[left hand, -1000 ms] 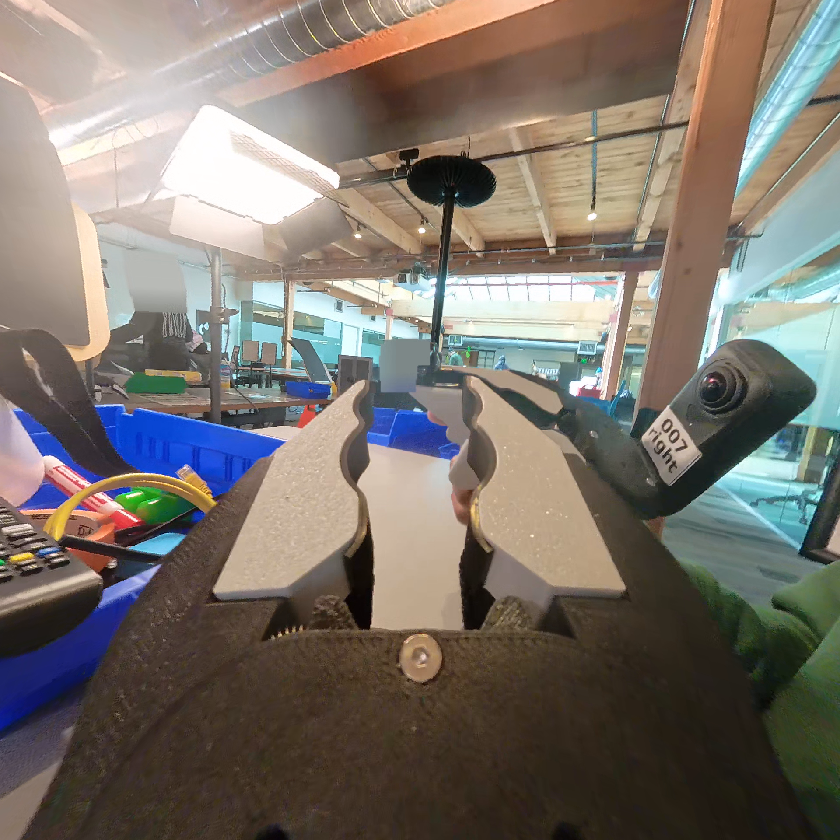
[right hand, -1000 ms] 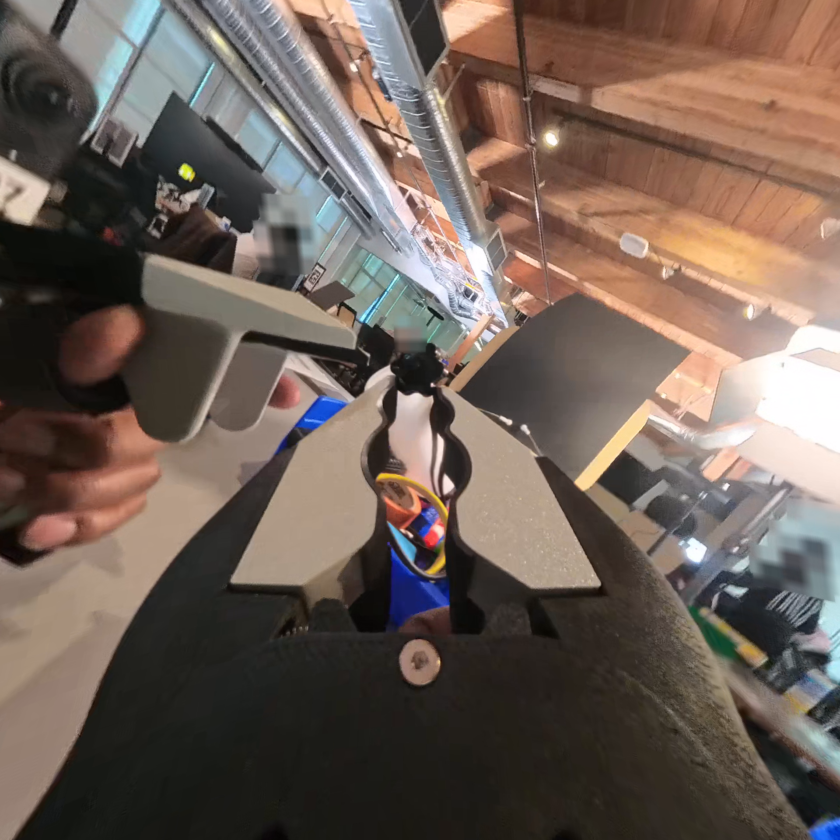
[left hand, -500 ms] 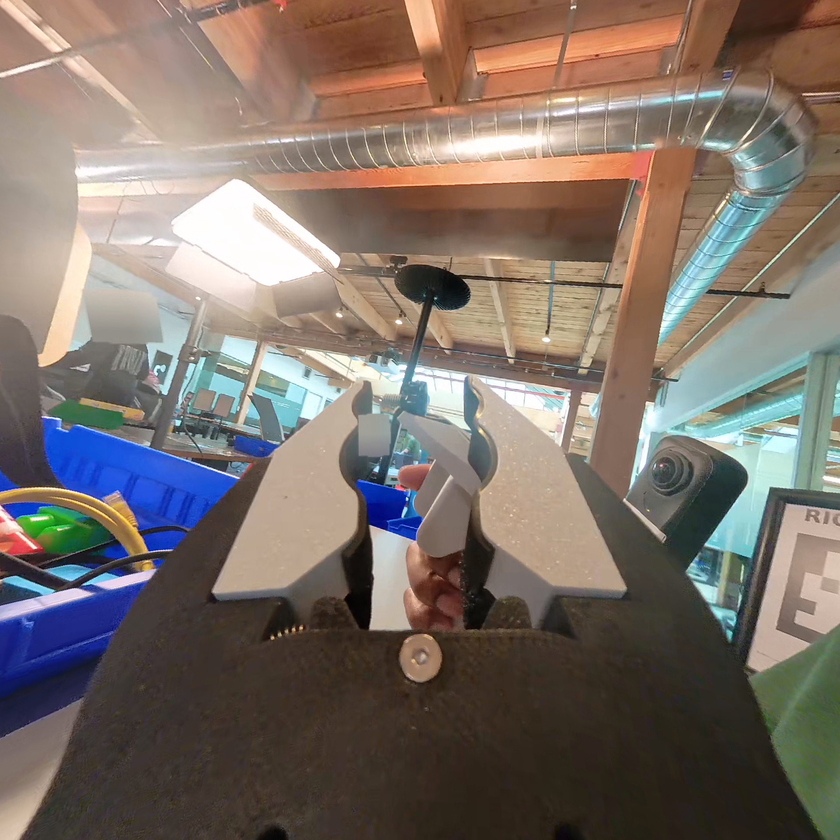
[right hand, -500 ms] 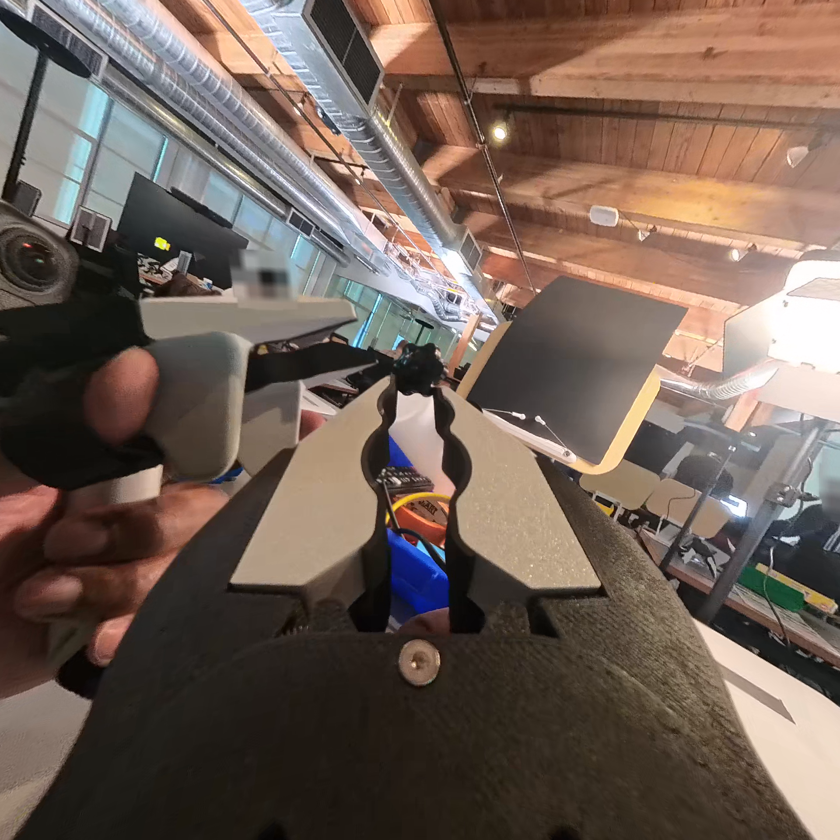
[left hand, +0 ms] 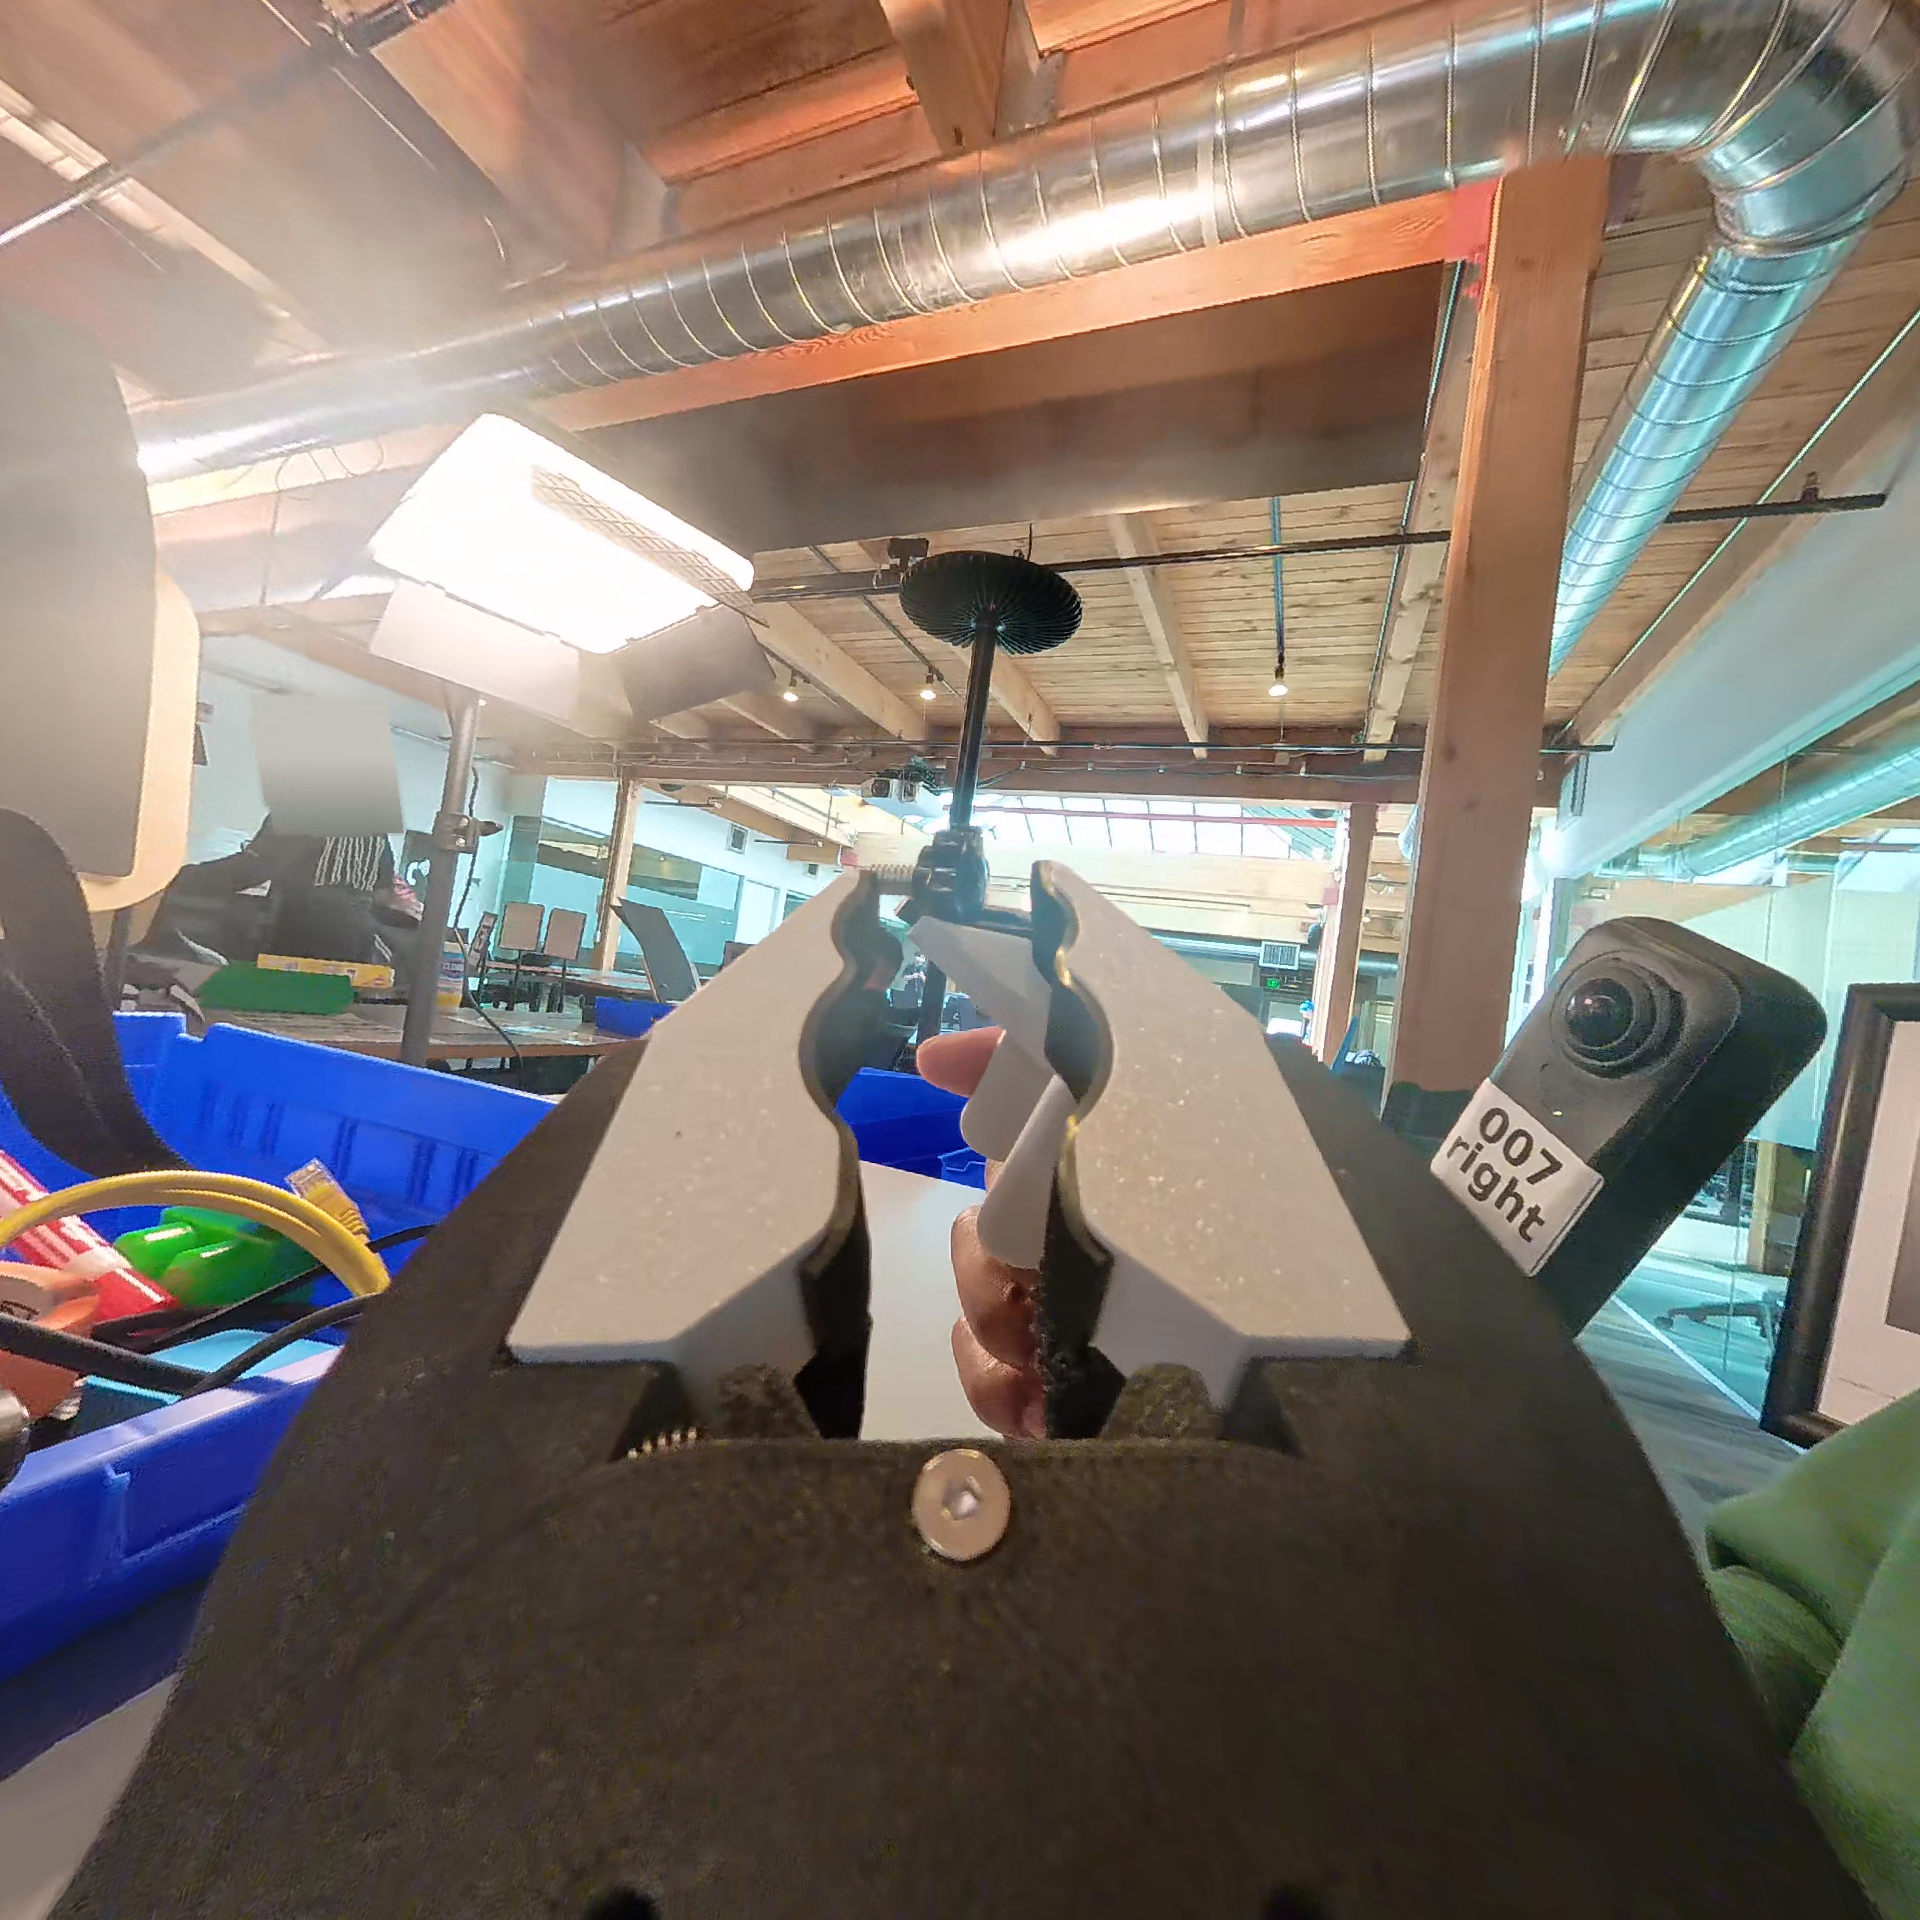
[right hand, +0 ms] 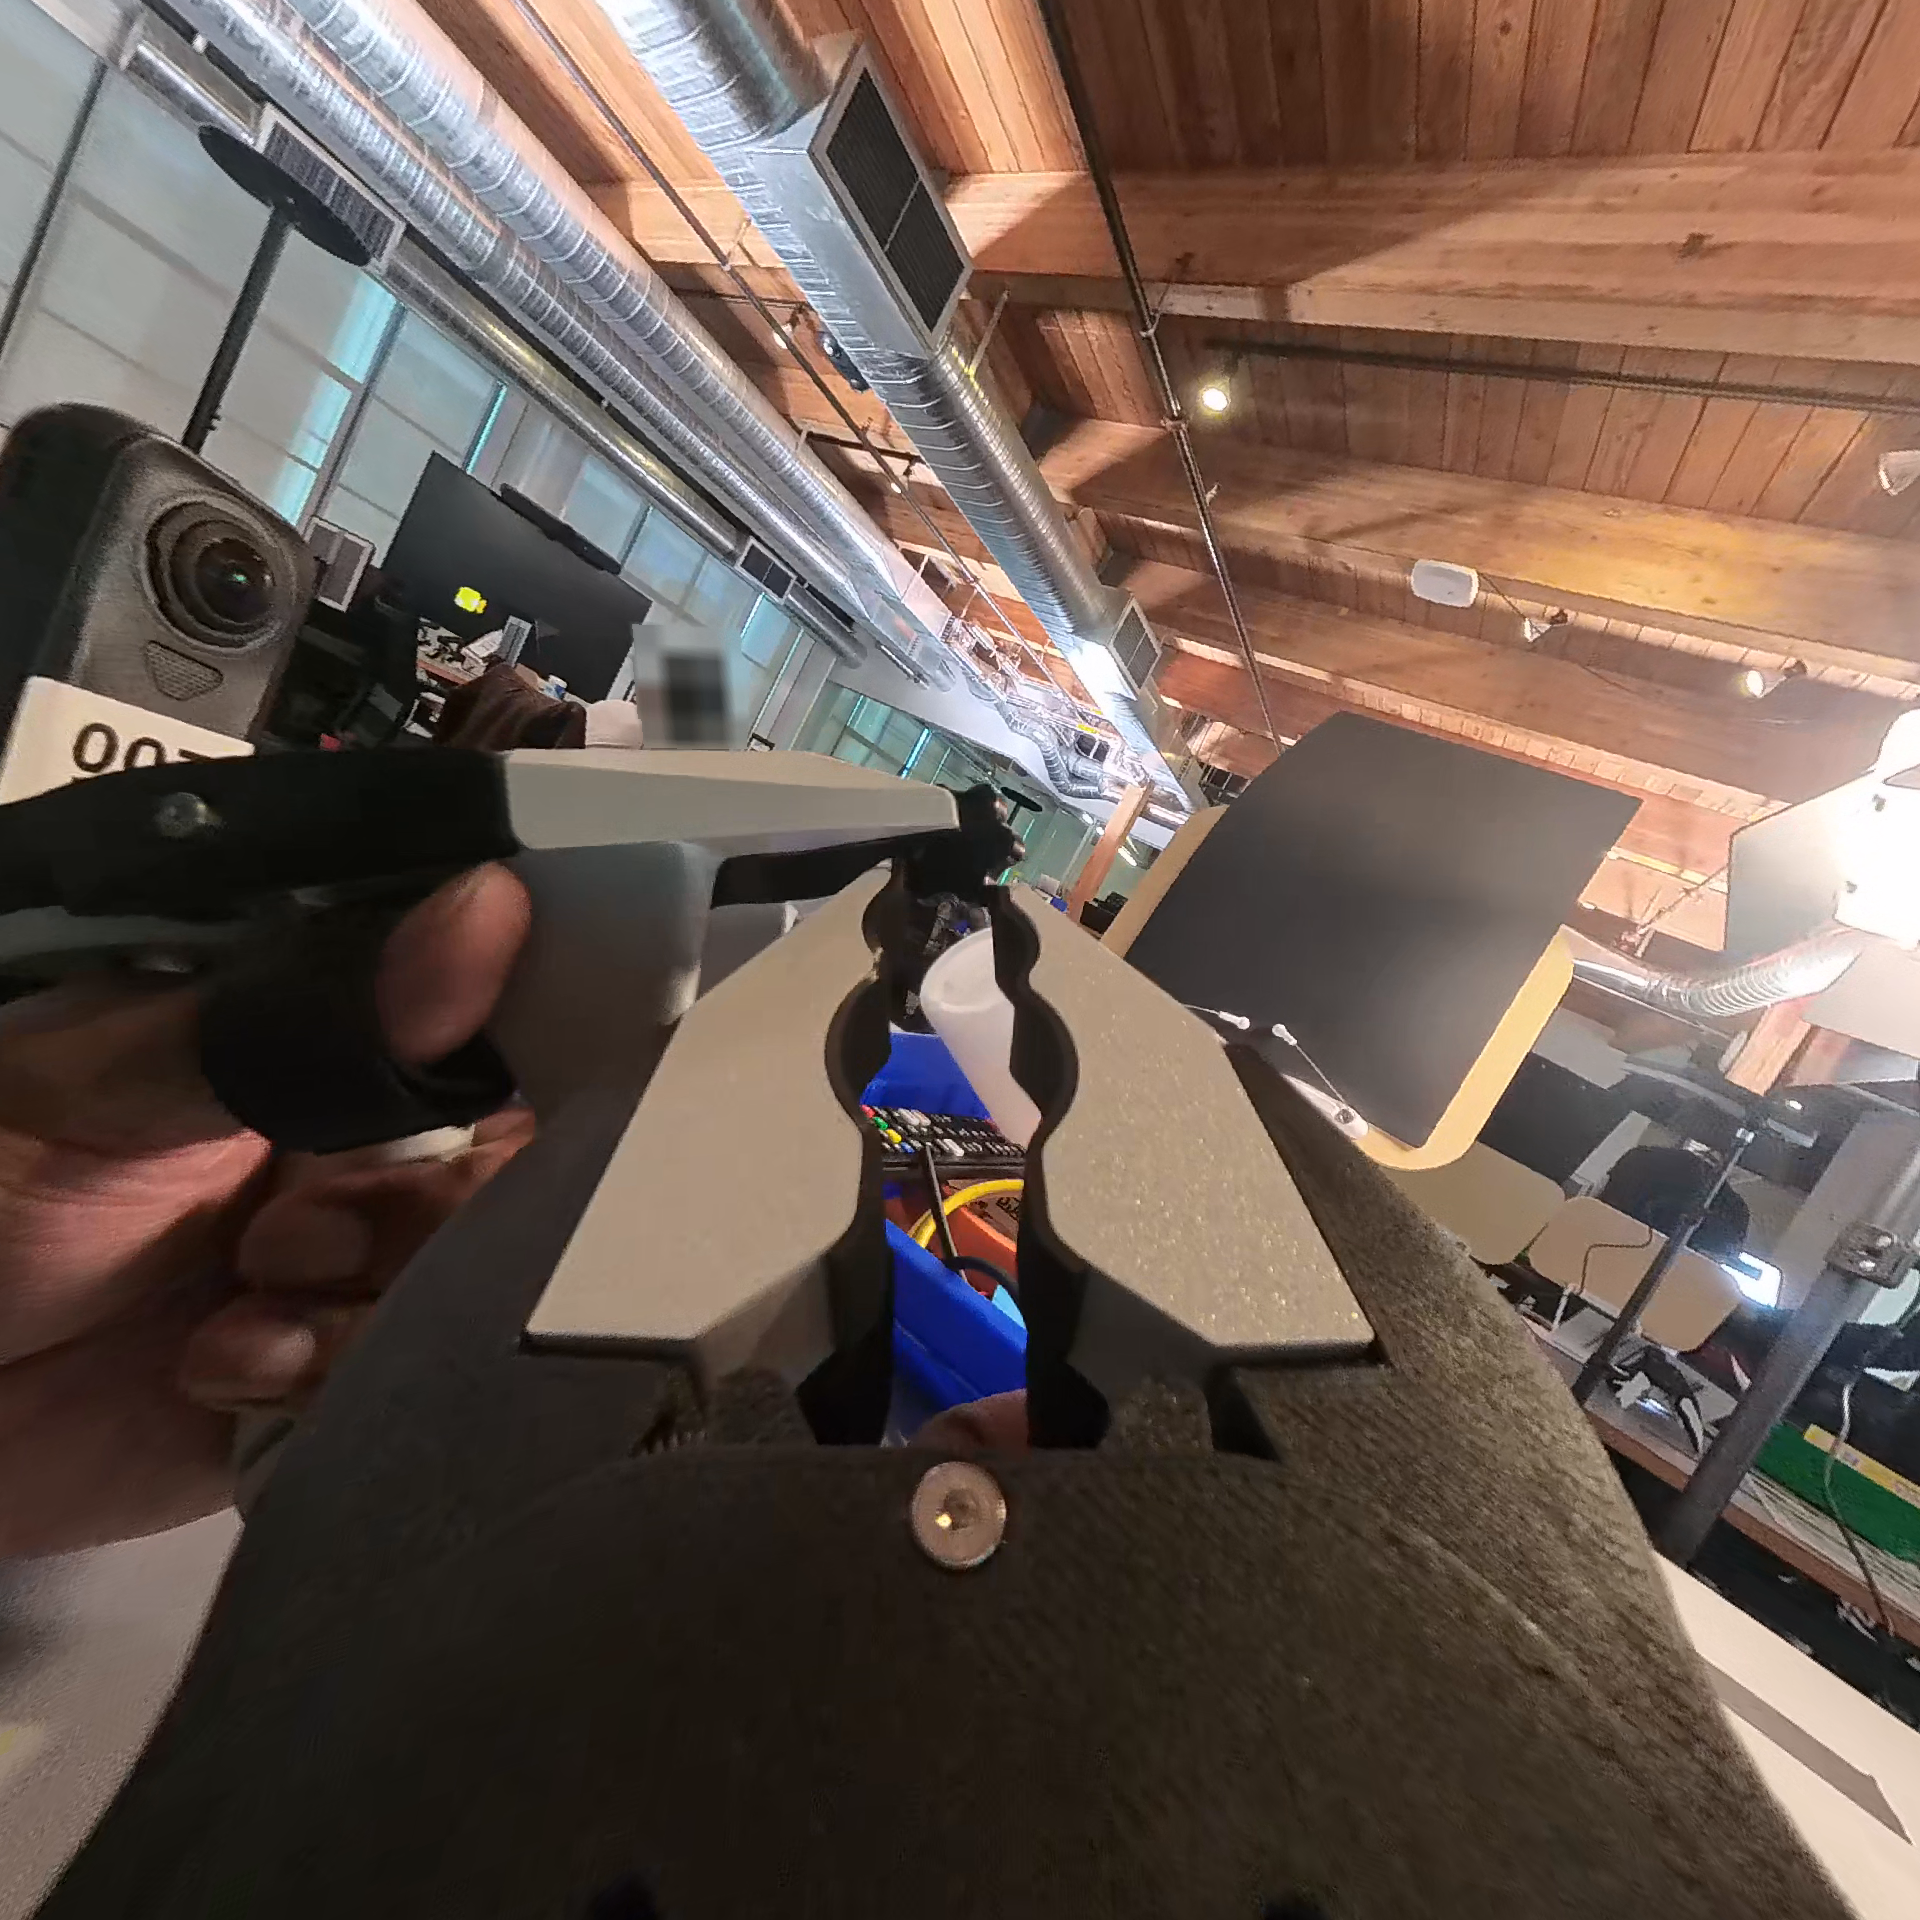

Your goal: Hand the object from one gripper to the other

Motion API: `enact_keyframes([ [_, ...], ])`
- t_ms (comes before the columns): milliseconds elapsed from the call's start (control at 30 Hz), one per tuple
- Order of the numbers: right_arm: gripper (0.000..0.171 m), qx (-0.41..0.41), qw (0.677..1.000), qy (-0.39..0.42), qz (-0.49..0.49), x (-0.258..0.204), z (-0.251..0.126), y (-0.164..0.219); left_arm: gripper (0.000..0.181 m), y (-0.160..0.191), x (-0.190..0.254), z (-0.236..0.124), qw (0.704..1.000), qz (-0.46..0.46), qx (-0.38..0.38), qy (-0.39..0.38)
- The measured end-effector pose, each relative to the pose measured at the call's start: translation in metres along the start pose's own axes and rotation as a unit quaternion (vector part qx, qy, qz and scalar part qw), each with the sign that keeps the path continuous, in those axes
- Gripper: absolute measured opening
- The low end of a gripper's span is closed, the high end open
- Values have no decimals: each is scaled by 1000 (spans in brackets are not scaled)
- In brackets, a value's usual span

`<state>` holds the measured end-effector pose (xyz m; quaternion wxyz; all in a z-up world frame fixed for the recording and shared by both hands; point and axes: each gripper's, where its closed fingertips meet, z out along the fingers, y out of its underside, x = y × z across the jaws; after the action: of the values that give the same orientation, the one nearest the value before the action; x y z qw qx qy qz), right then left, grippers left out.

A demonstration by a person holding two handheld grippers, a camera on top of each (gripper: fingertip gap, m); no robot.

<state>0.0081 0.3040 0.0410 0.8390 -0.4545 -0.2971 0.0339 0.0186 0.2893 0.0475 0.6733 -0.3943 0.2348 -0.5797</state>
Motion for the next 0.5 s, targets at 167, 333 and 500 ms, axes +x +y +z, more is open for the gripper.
enact_keyframes([
  [167,17,1,1000,0,2,0,0,0,23,0,-1,-1,1000,0,-1,1],
  [333,17,3,1000,-3,8,0,0,-1,15,1,-1,-1,1000,6,-7,2],
  [500,19,-2,1000,-3,4,-1,0,1,14,-1,-5,-4,1000,5,-6,-6],
])
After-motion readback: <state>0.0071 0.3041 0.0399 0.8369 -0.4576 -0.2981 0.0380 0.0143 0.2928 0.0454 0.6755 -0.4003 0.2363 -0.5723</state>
